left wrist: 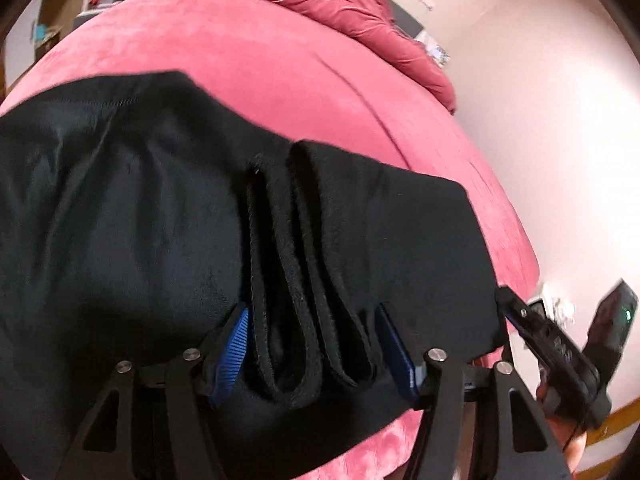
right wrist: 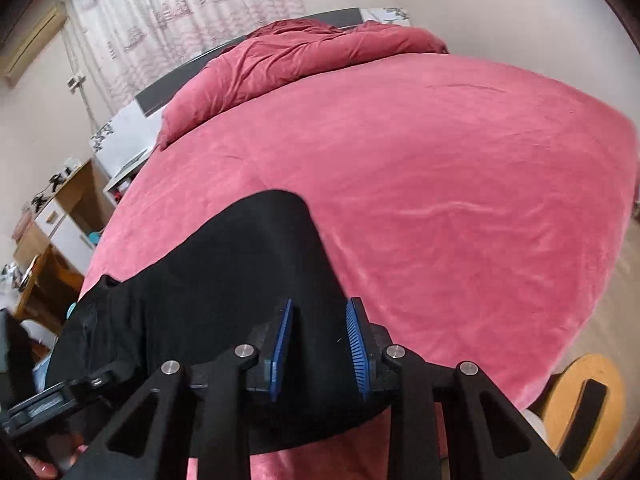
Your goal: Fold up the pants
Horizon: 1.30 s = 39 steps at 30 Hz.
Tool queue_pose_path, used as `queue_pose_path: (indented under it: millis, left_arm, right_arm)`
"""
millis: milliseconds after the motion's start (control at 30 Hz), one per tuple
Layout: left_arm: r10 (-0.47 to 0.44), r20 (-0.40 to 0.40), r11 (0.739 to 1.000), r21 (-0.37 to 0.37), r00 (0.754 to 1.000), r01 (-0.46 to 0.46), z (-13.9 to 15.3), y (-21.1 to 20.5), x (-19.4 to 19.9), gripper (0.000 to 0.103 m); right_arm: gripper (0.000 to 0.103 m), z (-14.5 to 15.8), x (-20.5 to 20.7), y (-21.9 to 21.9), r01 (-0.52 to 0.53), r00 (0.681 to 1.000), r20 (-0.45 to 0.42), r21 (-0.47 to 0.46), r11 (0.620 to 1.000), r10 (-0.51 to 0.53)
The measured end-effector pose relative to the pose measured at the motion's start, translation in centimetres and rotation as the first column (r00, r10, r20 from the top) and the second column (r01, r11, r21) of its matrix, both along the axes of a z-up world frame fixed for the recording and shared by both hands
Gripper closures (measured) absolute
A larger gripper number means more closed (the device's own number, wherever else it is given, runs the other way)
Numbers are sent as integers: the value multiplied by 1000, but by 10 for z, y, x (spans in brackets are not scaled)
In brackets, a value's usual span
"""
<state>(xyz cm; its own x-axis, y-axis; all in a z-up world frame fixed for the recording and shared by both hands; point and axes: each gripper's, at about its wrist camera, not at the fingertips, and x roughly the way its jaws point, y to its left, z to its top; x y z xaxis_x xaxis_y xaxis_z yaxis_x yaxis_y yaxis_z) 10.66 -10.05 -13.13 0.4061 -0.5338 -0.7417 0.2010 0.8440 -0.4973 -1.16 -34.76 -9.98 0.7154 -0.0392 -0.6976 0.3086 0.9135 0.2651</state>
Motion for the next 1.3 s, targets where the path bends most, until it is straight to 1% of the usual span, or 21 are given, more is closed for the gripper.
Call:
queue_pose_path:
  millis: [67, 100, 133, 167, 233, 300, 367, 400, 433, 533, 600, 633, 667, 700, 833, 900, 967, 1033, 1133, 1233, 1300]
  left_arm:
    - [30, -2, 1000, -10, 1000, -30, -1, 0, 0, 58]
    - [29, -4, 1000, -10, 1000, -29, -1, -1, -2, 74]
    - [19, -4, 1000, -13, 1000, -19, 0, 0, -1, 76]
    - [0, 1, 999, -32, 1000, 0, 2, -1, -1, 78]
    - [-44, 24, 996, -83, 999, 45, 11, 0, -2, 80]
    - [-72, 64, 989, -123, 995, 79, 24, 3, -6, 81]
    - [-80, 92, 983, -160, 992, 95, 37, 9, -9, 81]
    - [-78, 97, 978, -185, 992, 95, 42, 14, -12, 81]
    - [-72, 95, 979, -183, 993, 88, 43, 16, -13, 81]
    - [-50, 58, 991, -125, 997, 57, 30, 21, -13, 82]
    - [-37, -1, 997, -71, 999, 37, 7, 19, -10, 82]
    - [-33, -22, 998, -62, 999, 32, -3, 18, -9, 81]
    - [-28, -30, 998, -62, 999, 26, -12, 17, -7, 81]
    - [-23, -16, 997, -75, 1000, 22, -16, 17, -6, 81]
    - [-31, 6, 997, -72, 999, 32, -16, 16, -5, 79]
    - [-32, 2, 996, -86, 999, 32, -17, 17, -5, 79]
    - [-20, -5, 994, -109, 1000, 20, -19, 20, -3, 79]
    - [-18, 5, 995, -98, 1000, 19, -20, 22, -7, 79]
    - [-17, 27, 998, -61, 999, 19, -20, 15, -13, 78]
    - [-15, 34, 999, -47, 999, 17, -22, 12, -18, 78]
    - [-16, 34, 999, -48, 999, 17, -23, 7, -17, 78]
  right_arm:
    - [75, -4, 1, 0, -5, 1000, -12, -6, 1000, 5]
    - [75, -7, 3, -1, -1, 1000, -22, 0, 1000, 1]
    - [75, -8, 4, -3, 4, 999, -33, 7, 1000, -4]
    - [75, -11, 6, -4, 15, 999, -51, 8, 1000, -14]
    - [75, -12, 11, -5, 25, 997, -69, -3, 1000, -25]
    - [74, -14, 15, -3, 27, 996, -88, -24, 999, -29]
    - [74, -13, 13, 0, 21, 995, -94, -39, 999, -25]
    - [74, -13, 9, 0, 19, 995, -94, -43, 999, -23]
    - [74, -13, 9, 2, 13, 995, -94, -45, 999, -17]
    - [74, -13, 8, 5, 2, 995, -96, -52, 999, -7]
    - [74, -14, 8, 8, -5, 995, -103, -61, 998, -1]
    - [74, -15, 9, 8, -8, 994, -110, -63, 998, 1]
    - [74, -15, 8, 9, -10, 993, -114, -65, 998, 3]
    - [74, -15, 7, 10, -11, 993, -119, -67, 998, 3]
    - [74, -9, 7, 9, -4, 992, -125, -73, 997, -5]
    - [74, 1, 3, 10, 12, 996, -85, -77, 997, -18]
    - [74, 12, 5, 11, 0, 999, -32, -77, 997, -2]
    - [74, 23, 15, 14, -31, 999, 12, -88, 996, 32]
    - [74, 33, 41, 24, -87, 995, 27, -126, 988, 91]
    - [74, 27, 72, 33, -152, 988, -1, -147, 977, 154]
    - [74, 14, 92, 38, -186, 982, -54, -138, 973, 180]
